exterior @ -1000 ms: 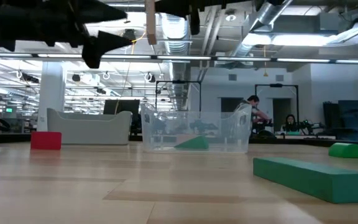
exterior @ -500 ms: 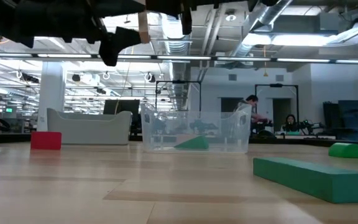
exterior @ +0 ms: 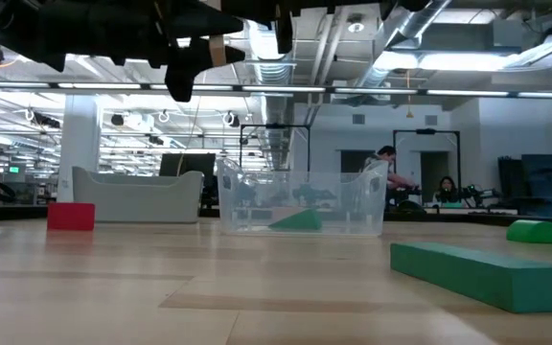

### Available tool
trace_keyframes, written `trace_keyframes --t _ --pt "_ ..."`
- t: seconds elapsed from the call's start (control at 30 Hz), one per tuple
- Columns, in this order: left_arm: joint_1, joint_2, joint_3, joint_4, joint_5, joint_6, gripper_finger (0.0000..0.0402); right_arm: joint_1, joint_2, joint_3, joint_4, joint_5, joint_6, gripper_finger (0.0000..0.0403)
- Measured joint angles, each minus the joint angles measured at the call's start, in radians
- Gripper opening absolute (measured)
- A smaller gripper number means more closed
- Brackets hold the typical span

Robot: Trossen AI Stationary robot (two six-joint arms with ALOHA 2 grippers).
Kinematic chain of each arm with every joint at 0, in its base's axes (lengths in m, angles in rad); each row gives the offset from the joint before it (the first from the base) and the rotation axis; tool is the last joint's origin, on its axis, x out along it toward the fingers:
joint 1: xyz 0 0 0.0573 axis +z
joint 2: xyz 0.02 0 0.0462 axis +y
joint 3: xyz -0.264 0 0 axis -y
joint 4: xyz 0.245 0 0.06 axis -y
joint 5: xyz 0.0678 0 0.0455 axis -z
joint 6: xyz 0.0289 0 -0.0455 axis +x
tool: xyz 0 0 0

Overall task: Sort & place blocks by color
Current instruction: Put the bottom brown block into the gray bin

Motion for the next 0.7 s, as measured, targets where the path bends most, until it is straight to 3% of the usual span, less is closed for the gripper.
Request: trace_keyframes --t 0.13,0.37,0.5,0.7 --pt "-0.001 0.000 0.000 -0.004 0.013 0.013 0.0094 0.002 -0.001 0.000 -0.017 0.000 -0.002 0.0110" --pt "0.002 -0.029 0.000 -0.071 0.005 0.044 0.0095 0.003 -0.019 -0.001 -0.080 -0.001 0.007 0.0238" --pt "0.002 -0.136 0.000 -0.309 -0.144 0.039 0.0095 0.007 -0.063 0.000 -0.155 0.001 0.013 0.0277" --pt "0.002 -0.370 0.000 -0.732 -0.414 -0.037 0.0101 0.051 -0.109 -0.001 -0.316 0.092 0.008 0.0283"
